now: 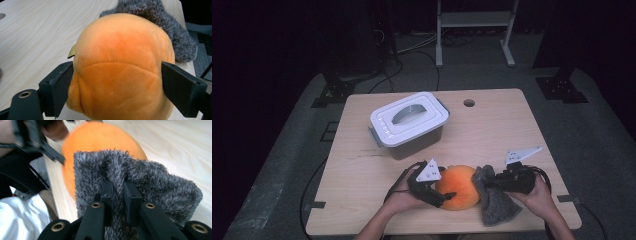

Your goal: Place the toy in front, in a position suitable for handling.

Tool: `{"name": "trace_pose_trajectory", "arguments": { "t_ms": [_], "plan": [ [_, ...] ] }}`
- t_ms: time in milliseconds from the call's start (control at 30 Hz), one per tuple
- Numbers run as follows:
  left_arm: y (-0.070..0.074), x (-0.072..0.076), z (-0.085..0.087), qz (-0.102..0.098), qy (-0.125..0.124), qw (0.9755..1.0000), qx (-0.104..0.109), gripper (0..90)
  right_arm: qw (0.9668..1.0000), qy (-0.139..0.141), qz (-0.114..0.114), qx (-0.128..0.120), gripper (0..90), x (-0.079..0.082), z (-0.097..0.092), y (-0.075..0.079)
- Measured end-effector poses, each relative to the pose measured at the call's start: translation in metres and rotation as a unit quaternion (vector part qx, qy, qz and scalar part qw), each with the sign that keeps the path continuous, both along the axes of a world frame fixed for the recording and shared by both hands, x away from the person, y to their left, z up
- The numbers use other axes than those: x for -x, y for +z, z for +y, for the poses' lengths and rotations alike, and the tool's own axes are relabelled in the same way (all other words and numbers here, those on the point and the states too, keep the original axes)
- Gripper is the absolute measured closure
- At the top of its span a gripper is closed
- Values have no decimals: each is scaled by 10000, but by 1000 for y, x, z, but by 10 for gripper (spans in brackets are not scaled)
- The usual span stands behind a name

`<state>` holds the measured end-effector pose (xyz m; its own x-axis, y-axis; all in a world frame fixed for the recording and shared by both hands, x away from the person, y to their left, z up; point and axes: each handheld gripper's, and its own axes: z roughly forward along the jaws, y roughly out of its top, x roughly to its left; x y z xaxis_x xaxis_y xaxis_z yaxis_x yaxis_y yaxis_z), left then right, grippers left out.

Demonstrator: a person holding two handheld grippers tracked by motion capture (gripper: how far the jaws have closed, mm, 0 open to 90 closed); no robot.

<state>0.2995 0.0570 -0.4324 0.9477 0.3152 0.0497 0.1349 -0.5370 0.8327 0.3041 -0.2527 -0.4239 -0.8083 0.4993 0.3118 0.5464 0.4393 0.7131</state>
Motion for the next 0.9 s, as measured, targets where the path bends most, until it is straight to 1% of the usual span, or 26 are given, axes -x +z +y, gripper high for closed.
{"name": "trace_pose_trajectory", "arguments": {
  "t_ms": [67,100,167,200,267,300,333,367,400,467,567,600,667,700,767,800,900],
  "plan": [
    [0,-1,0,32,17,10000,13,149,9999,-77,5,149,793,0,-2,-1],
    [0,-1,0,28,20,10000,-10,149,9998,-114,11,130,794,1,-3,0],
    [1,0,-1,0,20,10000,-16,149,9999,-68,-105,-58,794,4,0,9],
    [1,1,-2,-16,31,10000,2,149,9996,-3,-177,-197,794,6,3,14],
    [2,2,-5,-67,25,10000,-27,148,9988,127,-302,-373,794,8,10,22],
    [2,3,-5,-108,3,9999,-46,147,9985,175,-365,-361,793,10,14,25],
    [3,3,-6,-116,-7,9999,-49,147,9985,209,-415,-274,792,10,18,25],
    [2,3,-6,-83,-31,10000,-30,138,9987,230,-428,-172,791,10,21,23],
    [2,3,-5,-74,-54,10000,-29,127,9989,228,-378,-159,792,9,21,19],
    [2,2,-4,-53,-98,9999,15,101,9991,199,-260,-261,792,6,16,13],
    [3,0,-2,-26,-102,9999,18,68,9997,56,-192,-158,791,4,8,7],
    [2,-1,-2,22,-87,9999,49,68,9997,36,-177,-132,791,3,6,5],
    [2,-3,0,105,-70,9999,-7,76,9999,-15,-141,-77,791,2,3,3],
    [2,-2,0,73,-48,10000,-1,118,9999,-40,-151,-53,790,2,3,4],
    [3,-1,-1,43,17,10000,-65,165,9997,-44,-241,-70,791,3,4,9],
    [4,-1,-2,40,45,10000,-36,179,9995,-48,-309,-100,792,5,5,14],
    [7,4,-9,-71,94,9999,-11,195,9976,73,-595,-339,793,13,15,31]
  ]
}}
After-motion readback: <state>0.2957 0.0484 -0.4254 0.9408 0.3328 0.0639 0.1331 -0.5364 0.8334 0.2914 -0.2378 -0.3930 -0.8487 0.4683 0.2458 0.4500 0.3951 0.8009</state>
